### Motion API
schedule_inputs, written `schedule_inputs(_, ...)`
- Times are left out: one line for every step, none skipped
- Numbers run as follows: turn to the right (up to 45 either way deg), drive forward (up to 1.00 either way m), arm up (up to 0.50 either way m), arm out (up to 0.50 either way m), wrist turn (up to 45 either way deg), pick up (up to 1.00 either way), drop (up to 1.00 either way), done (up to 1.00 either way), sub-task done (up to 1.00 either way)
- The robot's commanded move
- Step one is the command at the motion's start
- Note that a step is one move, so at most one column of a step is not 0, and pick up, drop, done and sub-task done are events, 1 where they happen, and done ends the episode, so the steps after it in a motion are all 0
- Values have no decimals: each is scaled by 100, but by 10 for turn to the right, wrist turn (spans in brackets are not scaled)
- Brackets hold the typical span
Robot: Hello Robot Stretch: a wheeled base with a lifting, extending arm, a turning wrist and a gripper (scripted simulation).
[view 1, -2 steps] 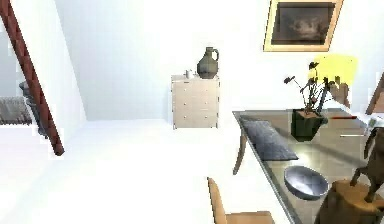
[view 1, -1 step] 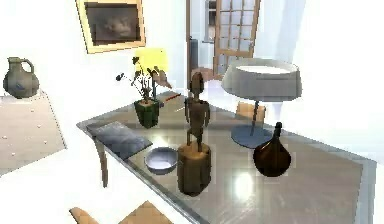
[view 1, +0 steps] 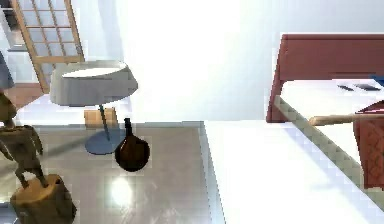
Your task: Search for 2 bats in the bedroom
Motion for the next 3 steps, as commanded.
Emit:
schedule_inputs(450, 0, 0, 0, 0, 0, 0, 0, 0)
schedule_inputs(180, 0, 0, 0, 0, 0, 0, 0, 0)
schedule_inputs(0, 35, 0, 0, 0, 0, 0, 0, 0)
